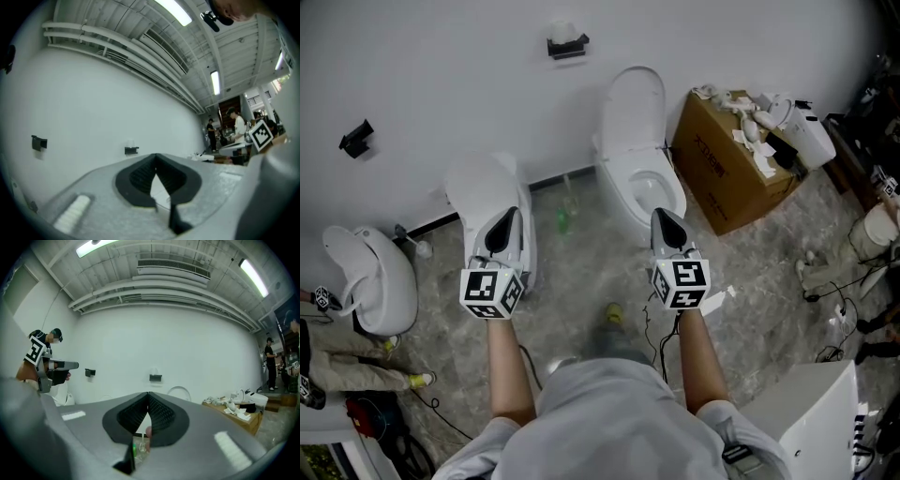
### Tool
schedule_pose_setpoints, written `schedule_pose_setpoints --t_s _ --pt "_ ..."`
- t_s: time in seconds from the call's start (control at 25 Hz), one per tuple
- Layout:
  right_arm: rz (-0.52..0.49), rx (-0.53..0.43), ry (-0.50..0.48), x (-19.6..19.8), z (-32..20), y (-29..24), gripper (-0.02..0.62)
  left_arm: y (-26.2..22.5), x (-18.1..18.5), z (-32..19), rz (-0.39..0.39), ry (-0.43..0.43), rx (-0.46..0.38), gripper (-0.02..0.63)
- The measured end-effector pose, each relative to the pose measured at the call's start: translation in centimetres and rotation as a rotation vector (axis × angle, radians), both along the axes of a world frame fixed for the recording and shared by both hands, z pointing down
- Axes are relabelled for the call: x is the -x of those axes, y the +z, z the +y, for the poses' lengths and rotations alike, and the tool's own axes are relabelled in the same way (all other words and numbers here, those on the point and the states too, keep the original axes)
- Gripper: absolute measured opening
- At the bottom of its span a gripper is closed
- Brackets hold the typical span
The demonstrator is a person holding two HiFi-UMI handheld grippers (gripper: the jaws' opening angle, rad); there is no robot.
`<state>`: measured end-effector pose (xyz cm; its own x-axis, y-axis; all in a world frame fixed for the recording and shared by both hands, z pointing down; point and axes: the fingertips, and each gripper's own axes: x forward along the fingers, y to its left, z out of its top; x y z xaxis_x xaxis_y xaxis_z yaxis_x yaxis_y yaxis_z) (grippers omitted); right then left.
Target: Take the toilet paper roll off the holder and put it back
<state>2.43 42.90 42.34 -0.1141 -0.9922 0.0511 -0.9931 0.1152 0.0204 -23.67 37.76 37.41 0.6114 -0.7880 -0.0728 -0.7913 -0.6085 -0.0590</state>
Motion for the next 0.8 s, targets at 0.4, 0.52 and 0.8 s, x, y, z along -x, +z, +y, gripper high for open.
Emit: schedule_pose_setpoints --t_s 0.4,0.52,0.8 --pt "0.005 -0.005 -0.015 -5.6 -12.7 0.4 0.002 0.9 -5.5 -12.5 -0.015 -0.017 0.026 0.0" --pt "0.007 0.005 -0.018 -7.7 -17.2 0.7 0.003 1.4 -7.6 -16.7 -0.021 -0.022 0.043 0.001" --pt "-0.009 0.014 -0.018 -11.6 -24.9 1.2 0.003 1.9 -11.7 -23.4 -0.051 -0.03 0.056 0.002"
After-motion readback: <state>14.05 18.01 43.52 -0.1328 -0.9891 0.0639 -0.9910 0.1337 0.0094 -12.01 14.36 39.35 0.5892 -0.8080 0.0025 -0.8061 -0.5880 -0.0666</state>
